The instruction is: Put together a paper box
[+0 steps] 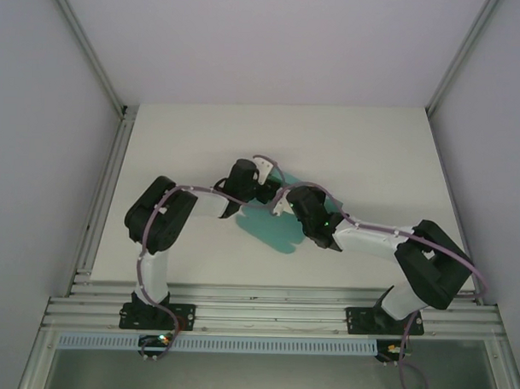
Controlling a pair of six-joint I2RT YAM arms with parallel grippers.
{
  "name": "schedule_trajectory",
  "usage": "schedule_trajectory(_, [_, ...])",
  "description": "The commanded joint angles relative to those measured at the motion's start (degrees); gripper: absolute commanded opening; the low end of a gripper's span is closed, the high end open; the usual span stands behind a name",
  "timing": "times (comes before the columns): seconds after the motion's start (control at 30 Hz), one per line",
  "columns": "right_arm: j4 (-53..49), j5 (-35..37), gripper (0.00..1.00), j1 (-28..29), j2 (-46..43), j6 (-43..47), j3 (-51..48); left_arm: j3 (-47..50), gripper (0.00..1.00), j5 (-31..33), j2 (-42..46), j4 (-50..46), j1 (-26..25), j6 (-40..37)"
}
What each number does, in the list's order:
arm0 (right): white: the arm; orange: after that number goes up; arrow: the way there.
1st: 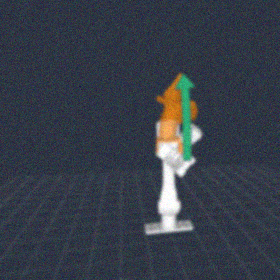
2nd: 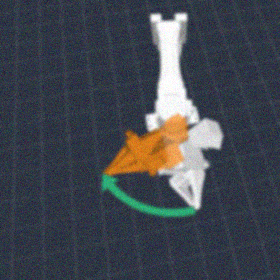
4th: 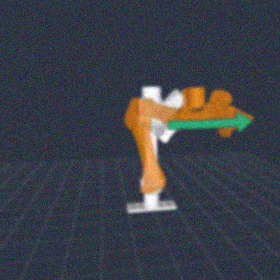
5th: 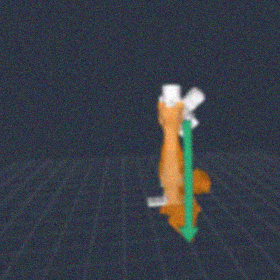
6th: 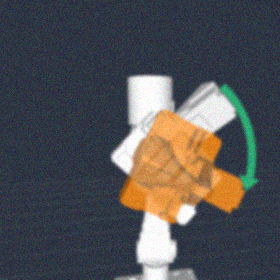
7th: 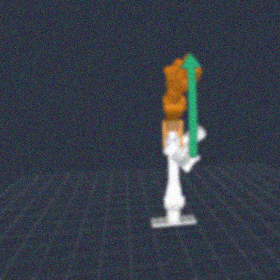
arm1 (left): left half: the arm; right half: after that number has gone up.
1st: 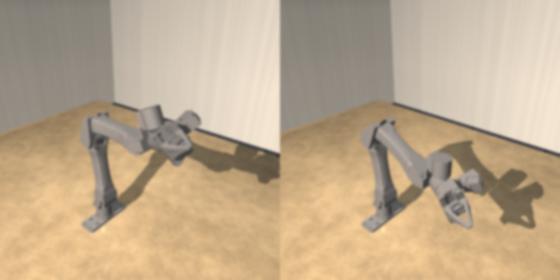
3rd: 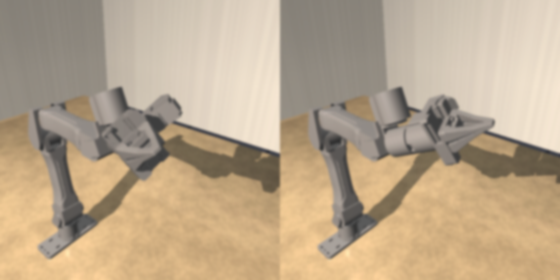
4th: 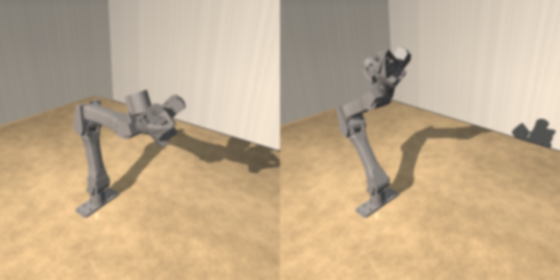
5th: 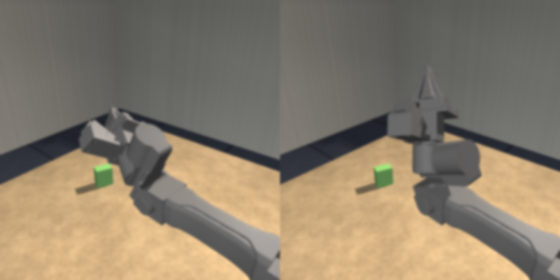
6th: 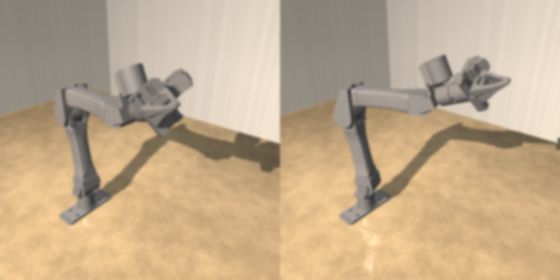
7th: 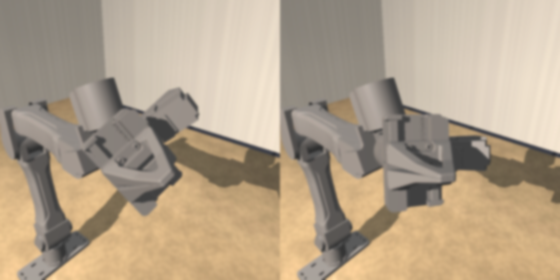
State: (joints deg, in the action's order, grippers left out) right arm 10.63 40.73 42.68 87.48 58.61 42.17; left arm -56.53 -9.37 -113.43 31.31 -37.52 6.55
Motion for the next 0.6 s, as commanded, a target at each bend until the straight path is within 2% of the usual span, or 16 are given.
schedule_trajectory(0.0, [-8.3,-8.2,0.0,0.9,1.3,-1.1,-0.8,0.5,0.5,-6.9,-1.4,8.1,1.5,2.2])
schedule_trajectory(0.07, [-8.6,-8.0,0.0,0.8,1.6,-1.1,-0.7,-1.0,0.38,-9.6,-1.9,7.4,2.8,3.9])
schedule_trajectory(0.13, [-9.0,-8.0,0.0,0.8,1.7,-1.3,-0.6,-1.4,0.22,-9.7,-1.8,6.9,3.7,5.0])
schedule_trajectory(0.17, [-9.0,-8.0,0.0,0.8,1.8,-1.2,-0.6,-1.2,0.19,-9.4,-1.4,6.7,3.9,4.7])
schedule_trajectory(0.2, [-9.0,-7.9,0.0,0.8,1.9,-1.2,-0.6,-0.8,0.17,-8.2,-0.8,6.6,3.9,4.2])
schedule_trajectory(0.3, [-8.9,-7.9,0.0,0.6,2.1,-1.3,-0.6,0.5,0.0,-1.4,0.8,6.6,3.1,3.0])
schedule_trajectory(0.37, [-9.2,-7.8,0.0,0.6,2.2,-1.7,-0.2,0.1,0.0,7.5,1.1,4.8,2.1,4.2])
schedule_trajectory(0.43, [-10.3,-8.0,0.0,0.7,2.1,-2.5,0.1,-1.8,0.0,13.7,0.8,0.6,1.5,6.1])
schedule_trajectory(0.57, [-12.1,-8.0,0.0,0.7,1.9,-3.4,0.1,-3.5,0.0,22.4,0.3,-4.9,0.7,11.3])
